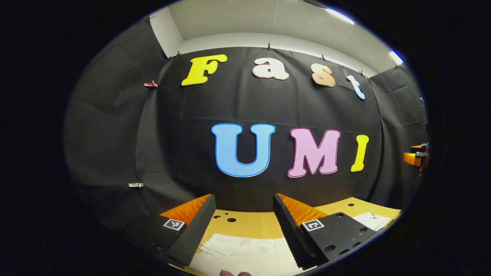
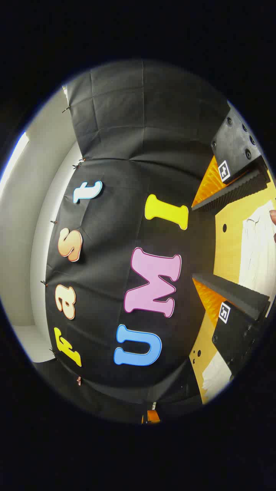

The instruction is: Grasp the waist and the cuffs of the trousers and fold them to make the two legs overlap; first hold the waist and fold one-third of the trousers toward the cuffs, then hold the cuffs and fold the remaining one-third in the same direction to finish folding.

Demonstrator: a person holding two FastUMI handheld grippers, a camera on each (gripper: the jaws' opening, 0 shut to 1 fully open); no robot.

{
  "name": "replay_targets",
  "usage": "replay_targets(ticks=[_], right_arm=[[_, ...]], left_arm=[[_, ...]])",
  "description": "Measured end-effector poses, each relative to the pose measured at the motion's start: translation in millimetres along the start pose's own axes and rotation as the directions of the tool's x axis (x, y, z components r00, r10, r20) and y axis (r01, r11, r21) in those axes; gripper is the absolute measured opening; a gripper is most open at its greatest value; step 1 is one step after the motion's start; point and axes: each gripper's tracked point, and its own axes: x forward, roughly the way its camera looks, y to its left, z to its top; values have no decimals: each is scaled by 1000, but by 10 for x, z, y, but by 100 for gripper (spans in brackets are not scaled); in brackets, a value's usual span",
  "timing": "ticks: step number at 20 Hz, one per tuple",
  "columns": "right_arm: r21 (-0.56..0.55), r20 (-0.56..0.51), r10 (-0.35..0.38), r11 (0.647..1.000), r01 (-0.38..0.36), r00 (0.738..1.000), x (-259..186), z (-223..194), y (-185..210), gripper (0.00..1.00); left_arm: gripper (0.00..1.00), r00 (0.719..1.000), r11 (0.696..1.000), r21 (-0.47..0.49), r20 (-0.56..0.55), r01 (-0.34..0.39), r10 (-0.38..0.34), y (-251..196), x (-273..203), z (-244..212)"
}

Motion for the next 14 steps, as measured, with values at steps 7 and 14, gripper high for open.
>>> replay_targets(ticks=[7, 14], right_arm=[[-26, -8, 26, 999, -26, 1000, -50, -24, 95, 97], [-57, -22, 37, 998, -39, 999, -147, -61, 114, 97]], left_arm=[[95, 1000, 1000, -2, -17, -13, 13, 44, -74, -68], [95, 999, 999, 36, -34, 3, -1, 54, -156, -175]])
